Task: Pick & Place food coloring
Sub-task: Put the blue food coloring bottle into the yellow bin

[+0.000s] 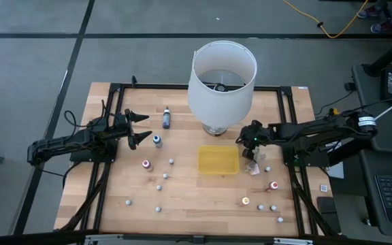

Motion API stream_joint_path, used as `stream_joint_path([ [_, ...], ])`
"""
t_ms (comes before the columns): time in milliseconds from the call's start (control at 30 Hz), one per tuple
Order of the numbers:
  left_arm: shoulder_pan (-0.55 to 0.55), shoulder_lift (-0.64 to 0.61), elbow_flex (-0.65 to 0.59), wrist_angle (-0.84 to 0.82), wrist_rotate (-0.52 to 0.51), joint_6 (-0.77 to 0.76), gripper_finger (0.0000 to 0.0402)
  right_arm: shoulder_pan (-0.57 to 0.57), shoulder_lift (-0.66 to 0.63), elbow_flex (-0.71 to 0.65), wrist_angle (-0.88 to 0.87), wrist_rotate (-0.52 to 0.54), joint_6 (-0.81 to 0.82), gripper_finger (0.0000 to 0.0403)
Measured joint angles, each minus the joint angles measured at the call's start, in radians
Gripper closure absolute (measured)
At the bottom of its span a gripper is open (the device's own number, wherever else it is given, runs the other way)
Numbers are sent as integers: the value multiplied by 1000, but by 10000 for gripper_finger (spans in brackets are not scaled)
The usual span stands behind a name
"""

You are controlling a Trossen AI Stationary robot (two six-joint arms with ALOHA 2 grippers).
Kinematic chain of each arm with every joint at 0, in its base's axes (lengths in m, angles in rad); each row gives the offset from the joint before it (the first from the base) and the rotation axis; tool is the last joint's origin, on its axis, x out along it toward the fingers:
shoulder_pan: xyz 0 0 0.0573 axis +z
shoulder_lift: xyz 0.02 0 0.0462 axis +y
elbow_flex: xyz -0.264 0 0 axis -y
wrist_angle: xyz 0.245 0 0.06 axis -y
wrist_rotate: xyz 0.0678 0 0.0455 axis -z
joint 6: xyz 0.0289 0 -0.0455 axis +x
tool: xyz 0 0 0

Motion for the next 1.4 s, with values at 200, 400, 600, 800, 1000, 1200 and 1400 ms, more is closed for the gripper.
stream_joint_path([
  [200,0,0,0,0,0,0,13,0,-70,63,-145,13,3,328],
  [400,0,0,0,0,0,0,13,0,-155,184,-319,14,-5,344],
  [600,0,0,0,0,0,0,13,29,-172,327,-508,35,-16,332],
  [800,0,0,0,0,0,0,13,101,-162,463,-667,40,3,339],
  [1000,0,0,0,0,0,0,13,211,-121,540,-712,43,87,336],
  [1200,0,0,0,0,0,0,13,338,-46,568,-700,100,225,340],
  [1400,0,0,0,0,0,0,13,440,38,569,-623,162,371,338],
])
